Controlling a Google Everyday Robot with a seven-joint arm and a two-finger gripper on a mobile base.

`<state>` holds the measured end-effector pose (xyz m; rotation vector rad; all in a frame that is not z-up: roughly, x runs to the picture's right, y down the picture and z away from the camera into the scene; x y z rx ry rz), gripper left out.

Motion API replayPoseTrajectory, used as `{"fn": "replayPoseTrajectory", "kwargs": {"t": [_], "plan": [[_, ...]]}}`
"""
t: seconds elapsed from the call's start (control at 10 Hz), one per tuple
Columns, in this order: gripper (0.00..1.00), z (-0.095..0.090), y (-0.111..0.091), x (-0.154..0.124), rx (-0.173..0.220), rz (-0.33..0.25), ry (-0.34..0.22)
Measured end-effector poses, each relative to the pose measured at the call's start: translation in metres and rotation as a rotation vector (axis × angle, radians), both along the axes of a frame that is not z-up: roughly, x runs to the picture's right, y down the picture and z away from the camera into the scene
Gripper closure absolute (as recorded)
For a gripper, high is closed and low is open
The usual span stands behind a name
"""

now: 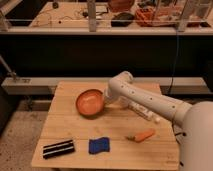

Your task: Drag the ceramic bowl in a circle

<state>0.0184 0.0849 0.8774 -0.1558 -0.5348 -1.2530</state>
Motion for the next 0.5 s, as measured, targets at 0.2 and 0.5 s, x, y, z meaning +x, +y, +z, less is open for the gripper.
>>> {"fn": "replayPoseTrajectory", "kwargs": {"t": [0.2,0.5], "plan": [[0.99,-0.033,0.029,0.022,0.003,0.028,0.023],[0.99,-0.07,0.068,0.02,-0.001,-0.019,0.014]]}}
